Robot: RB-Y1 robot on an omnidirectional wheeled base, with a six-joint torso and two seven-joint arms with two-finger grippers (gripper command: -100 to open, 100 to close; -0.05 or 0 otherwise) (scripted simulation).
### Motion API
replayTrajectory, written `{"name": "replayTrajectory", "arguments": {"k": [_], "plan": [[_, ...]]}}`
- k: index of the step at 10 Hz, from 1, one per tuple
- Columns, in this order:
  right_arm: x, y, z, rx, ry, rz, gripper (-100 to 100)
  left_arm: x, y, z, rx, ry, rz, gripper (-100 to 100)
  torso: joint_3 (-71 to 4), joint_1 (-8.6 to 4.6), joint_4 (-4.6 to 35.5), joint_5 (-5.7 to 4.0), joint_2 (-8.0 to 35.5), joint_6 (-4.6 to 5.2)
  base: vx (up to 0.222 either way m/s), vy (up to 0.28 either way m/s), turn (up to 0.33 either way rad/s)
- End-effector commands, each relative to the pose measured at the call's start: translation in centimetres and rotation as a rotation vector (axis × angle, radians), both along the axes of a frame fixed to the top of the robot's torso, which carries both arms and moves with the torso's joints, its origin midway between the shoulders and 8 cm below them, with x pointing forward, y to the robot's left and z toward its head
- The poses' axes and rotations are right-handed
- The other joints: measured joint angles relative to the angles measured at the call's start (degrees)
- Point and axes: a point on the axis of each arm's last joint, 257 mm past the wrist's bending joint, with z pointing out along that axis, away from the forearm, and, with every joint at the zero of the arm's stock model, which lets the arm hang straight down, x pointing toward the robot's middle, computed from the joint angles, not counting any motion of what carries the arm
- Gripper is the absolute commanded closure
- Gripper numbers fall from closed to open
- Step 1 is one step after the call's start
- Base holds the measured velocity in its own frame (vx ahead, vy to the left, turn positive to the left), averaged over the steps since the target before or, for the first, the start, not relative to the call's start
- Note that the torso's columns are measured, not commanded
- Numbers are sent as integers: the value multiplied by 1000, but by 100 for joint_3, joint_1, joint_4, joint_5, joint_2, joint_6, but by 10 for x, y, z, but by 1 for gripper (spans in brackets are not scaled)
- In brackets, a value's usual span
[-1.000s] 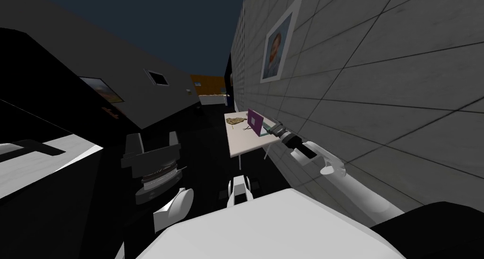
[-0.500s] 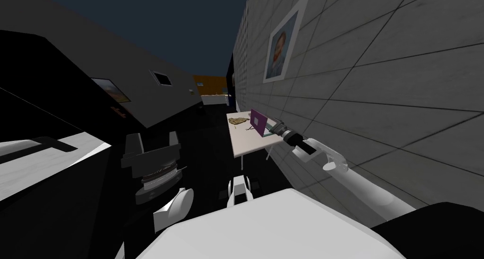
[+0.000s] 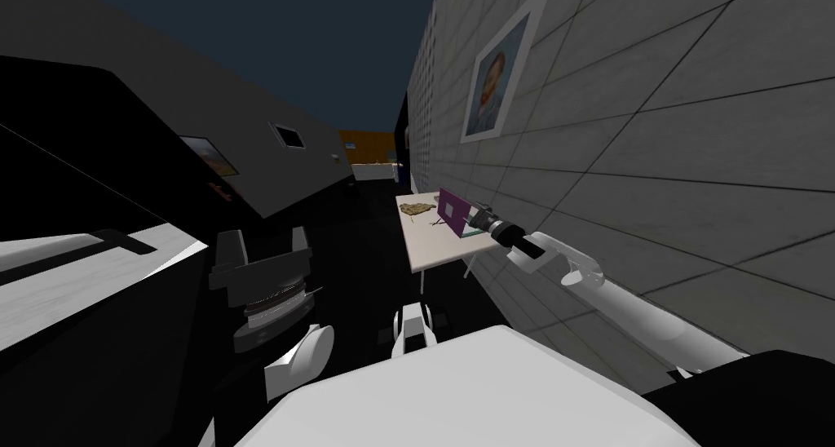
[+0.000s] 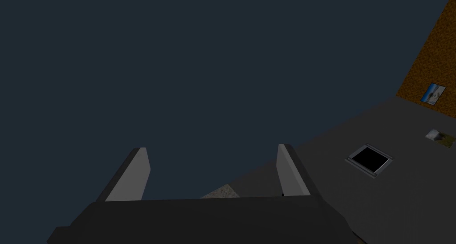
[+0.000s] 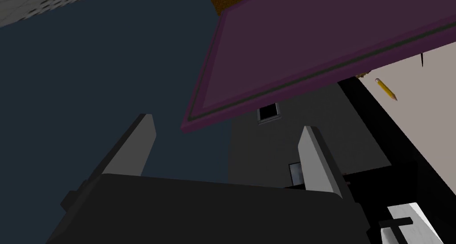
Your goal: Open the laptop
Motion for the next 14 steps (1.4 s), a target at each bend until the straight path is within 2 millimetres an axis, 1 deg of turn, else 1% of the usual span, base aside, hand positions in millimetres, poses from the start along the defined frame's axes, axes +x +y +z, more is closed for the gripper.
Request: {"name": "replayTrajectory", "arguments": {"k": [1, 5, 7, 8, 9, 10, 11, 14], "plan": [[4, -10, 3, -90, 9, -25, -100, 0, 0, 0, 0, 0, 0, 0, 2, -7, 1, -2, 4, 2, 8, 38, 29], [9, -25, 10, -231, 21, -61, -100, 0, 0, 0, 0, 0, 0, 0, -1, -5, 0, -1, -1, 0, 13, 42, 43], [7, -24, 8, -212, 20, -56, -100, 0, 0, 0, 0, 0, 0, 0, 1, -11, 0, -4, 2, 1, 5, 9, 4], [7, -24, 8, -212, 20, -56, 100, 0, 0, 0, 0, 0, 0, 0, 3, -13, 1, -4, 5, 1, 0, 0, 0], [11, -28, 9, -135, 27, -65, 100, 0, 0, 0, 0, 0, 0, 0, 4, -9, -3, -6, 4, 0, -1, -74, 56], [13, -31, 9, -98, 31, -69, 100, 0, 0, 0, 0, 0, 0, 0, -2, -36, -30, -31, -12, -3, -48, -115, 97], [15, -33, 9, -57, 35, -73, 100, 0, 0, 0, 0, 0, 0, 0, -7, -64, -26, -38, -17, 10, -64, -112, 77], [20, -39, 10, 60, 47, -84, 100, 0, 0, 0, 0, 0, 0, 0, -19, -83, -37, -50, -38, 31, -28, -91, 46]]}}
